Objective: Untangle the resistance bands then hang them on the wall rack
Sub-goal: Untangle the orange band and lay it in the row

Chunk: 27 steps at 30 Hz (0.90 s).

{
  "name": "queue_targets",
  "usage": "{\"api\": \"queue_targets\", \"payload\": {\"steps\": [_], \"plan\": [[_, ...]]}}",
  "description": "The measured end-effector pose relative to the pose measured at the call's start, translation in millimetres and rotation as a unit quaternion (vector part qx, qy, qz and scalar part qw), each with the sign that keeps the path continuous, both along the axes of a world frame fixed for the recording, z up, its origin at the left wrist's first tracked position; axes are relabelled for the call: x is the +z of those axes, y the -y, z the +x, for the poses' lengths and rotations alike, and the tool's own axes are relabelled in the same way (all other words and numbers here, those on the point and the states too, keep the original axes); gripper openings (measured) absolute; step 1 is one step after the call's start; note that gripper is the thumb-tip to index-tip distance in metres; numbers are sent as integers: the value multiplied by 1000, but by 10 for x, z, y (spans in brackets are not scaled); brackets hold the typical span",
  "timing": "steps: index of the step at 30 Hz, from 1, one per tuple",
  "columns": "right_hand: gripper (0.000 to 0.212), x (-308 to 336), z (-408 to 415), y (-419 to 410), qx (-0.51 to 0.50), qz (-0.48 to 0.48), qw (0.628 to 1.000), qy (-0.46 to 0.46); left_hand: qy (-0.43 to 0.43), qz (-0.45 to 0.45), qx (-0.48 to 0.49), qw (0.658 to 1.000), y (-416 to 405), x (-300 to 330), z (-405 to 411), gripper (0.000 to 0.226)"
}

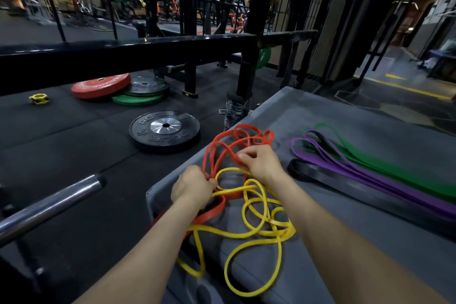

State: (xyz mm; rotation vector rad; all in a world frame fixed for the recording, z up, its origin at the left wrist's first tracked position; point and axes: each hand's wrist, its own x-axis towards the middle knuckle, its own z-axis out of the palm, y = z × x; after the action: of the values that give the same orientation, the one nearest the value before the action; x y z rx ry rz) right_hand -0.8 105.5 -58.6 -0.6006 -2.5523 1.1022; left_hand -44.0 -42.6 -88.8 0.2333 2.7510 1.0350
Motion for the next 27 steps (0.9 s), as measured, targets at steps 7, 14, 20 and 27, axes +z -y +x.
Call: {"api": "queue_targets", "payload": {"steps": [7, 14, 20, 27], "plan": [[44, -81, 589, 83, 16, 75, 995, -63, -25, 136, -62, 988, 135, 60, -8, 6], [88, -70, 797, 279, -72, 123, 982, 126, 65, 342, -39, 936, 97, 300, 23, 26], [69, -130, 765, 245, -36, 151, 963, 219, 81, 427, -34, 900, 182, 1047, -168, 22], [37, -124, 756, 149, -27, 141, 976, 161, 19, 434, -64, 898, 218, 1608, -317, 24]]}}
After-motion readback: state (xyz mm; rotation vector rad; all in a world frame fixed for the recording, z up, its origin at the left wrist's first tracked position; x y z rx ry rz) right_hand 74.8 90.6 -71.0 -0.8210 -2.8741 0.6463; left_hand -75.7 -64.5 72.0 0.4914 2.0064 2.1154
